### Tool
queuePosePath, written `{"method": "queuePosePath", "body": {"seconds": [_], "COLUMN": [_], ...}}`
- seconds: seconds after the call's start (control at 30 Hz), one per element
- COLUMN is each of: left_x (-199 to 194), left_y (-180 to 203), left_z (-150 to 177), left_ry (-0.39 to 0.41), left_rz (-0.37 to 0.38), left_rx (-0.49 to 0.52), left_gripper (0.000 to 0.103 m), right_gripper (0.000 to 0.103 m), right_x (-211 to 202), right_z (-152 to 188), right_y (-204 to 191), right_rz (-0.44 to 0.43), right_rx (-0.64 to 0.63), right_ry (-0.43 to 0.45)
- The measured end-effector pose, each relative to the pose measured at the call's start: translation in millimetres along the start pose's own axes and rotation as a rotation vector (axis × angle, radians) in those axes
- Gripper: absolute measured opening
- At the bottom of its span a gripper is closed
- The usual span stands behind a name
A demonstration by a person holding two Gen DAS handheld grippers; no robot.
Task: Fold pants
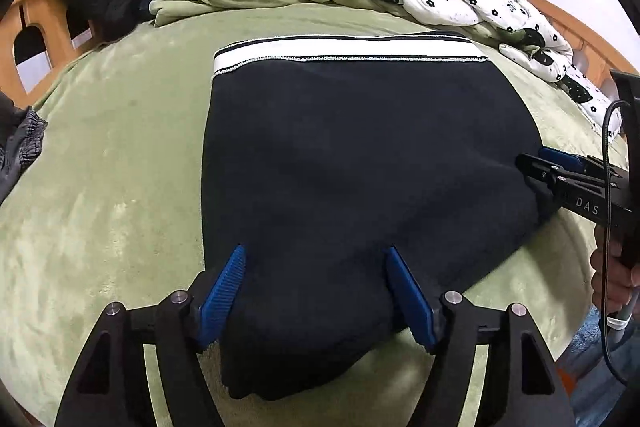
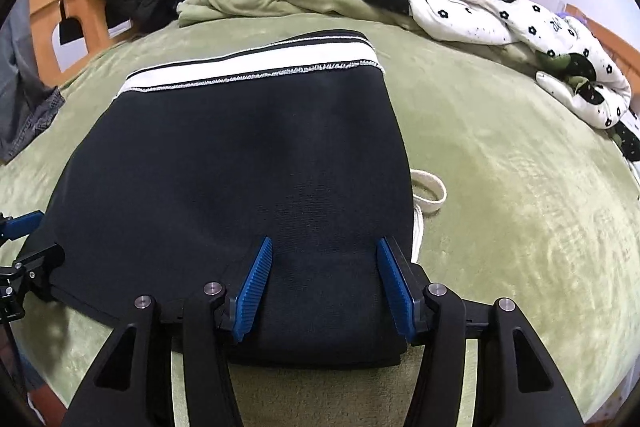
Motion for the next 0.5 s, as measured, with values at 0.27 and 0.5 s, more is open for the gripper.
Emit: {"method": "queuePosePath", "body": {"seconds": [0.27, 0.5], "left_x": [-1.6, -2.4], "left_y": [2.4, 1.6], "left_z": [1.3, 1.4], "left_ry": [-0.001, 0.004], "left_rz": [-0.002, -0.003], "left_rx": [-0.012, -0.022], "left_gripper": [0.073, 0.075], "right_gripper": [0.055, 0.056], "right_x": [-0.9, 1.2], "right_z": [4.7, 5.2], "right_y": [-0.6, 5.7], "right_rz": [-0.003, -0.03], "right_rx": [0.029, 0.071], "right_ry": [0.004, 0.0]}}
Point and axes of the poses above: each gripper's, at about its wrist camera, not at the fingertips, and x roughly the way its jaws point, y to its right, z to its underside, the point moved 4 cm from there along x, roughly the way its jaws point, and after that the axes turned 3 degrees about x, right-handed, at the moved point
